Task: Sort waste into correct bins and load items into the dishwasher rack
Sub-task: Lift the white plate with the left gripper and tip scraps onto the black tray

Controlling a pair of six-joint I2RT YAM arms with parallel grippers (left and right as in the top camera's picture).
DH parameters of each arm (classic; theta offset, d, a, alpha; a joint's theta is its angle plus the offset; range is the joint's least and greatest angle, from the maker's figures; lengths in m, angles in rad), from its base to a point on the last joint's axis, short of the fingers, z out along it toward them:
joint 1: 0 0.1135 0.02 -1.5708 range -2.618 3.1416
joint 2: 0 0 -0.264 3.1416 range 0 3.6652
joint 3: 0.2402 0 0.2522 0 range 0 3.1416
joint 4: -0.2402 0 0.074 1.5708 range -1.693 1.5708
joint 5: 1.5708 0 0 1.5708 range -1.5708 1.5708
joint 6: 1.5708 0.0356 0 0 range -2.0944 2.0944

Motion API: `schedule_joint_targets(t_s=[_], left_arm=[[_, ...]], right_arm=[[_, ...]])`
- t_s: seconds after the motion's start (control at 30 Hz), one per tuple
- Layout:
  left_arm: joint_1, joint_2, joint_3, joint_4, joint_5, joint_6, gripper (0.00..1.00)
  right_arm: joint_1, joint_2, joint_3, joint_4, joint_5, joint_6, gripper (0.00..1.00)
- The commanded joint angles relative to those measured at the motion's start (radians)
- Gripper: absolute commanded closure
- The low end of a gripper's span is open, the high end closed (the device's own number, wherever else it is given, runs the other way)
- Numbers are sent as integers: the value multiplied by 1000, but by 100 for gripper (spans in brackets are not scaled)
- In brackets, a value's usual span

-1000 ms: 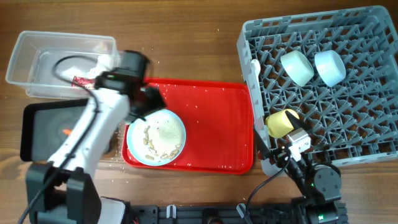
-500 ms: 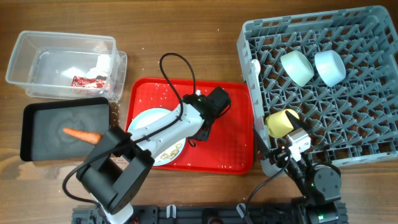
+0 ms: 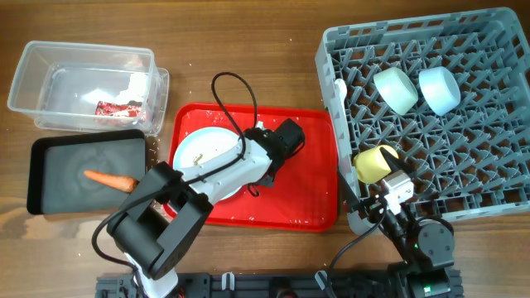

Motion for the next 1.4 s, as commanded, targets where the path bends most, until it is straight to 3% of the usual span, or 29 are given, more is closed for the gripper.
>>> schedule_joint_targets(t_s=[0.0,0.2,0.37,0.67,0.93,1.07,1.2,1.23,1.37], left_arm=[[25,27,97,-99,5,-5,96],[77,24,386,-342,-114,-1,96],[182,13,553,-518,-101,-2,96],[684,-138,569,-548,430,7,96],[1111,-146,536,-549,895,317,96],[1222,-146,509,-603,1097,475,96],[1315,-146,500,-737,1315,749,96],[1357,-146,500,-793,1354,835,96],[1488,-151,459,-840,1364,893,96]], right_arm=[[-2,-9,-2,2,-15,12,0],[-2,-9,-2,2,-15,12,0],[-2,-9,-2,2,-15,12,0],[-2,-9,-2,2,-15,12,0],[-2,-9,-2,2,-15,12,0],[-2,-9,-2,2,-15,12,0],[-2,-9,-2,2,-15,12,0],[-2,-9,-2,2,-15,12,0],[-2,-9,-2,2,-15,12,0]])
